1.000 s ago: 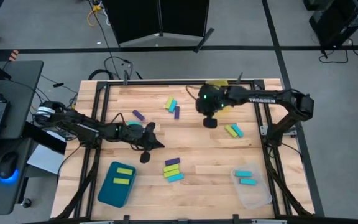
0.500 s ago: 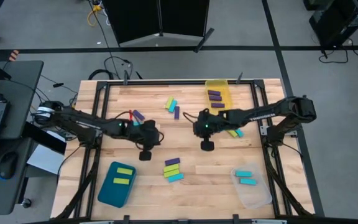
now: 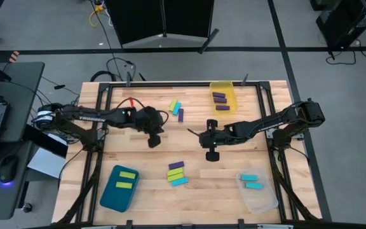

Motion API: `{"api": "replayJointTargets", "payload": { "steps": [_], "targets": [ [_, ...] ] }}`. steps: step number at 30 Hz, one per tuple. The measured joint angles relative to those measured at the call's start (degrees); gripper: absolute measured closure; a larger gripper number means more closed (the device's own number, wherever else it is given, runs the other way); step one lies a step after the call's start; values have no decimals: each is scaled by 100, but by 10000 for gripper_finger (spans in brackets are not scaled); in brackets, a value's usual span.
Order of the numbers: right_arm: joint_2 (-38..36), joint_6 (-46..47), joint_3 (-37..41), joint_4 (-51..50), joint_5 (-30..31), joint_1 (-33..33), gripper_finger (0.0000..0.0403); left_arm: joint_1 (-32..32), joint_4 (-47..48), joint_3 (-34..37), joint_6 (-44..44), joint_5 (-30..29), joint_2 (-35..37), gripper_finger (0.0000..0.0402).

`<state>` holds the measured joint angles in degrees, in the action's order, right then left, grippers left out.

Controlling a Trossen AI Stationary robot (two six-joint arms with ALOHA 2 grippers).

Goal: Sort blocks
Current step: Put the green block into the blue bin

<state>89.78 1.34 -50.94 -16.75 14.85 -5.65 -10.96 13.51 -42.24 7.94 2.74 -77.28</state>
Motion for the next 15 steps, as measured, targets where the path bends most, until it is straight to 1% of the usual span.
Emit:
{"api": "replayJointTargets", "payload": {
  "steps": [3, 6, 11, 15],
  "targets": [
    [0, 126, 0, 8, 178, -1, 394, -205, -379, 0, 361, -26, -85, 391],
    [0, 270, 0, 129, 223, -3, 387, -426, -722, 0, 572, -202, -287, 379],
    [0, 315, 0, 210, 222, -7, 388, -810, -1221, 0, 715, -355, -826, 347],
    [0, 393, -2, 226, 359, -4, 392, -939, -1668, 0, 716, -406, -1212, 315]
  ]
}}
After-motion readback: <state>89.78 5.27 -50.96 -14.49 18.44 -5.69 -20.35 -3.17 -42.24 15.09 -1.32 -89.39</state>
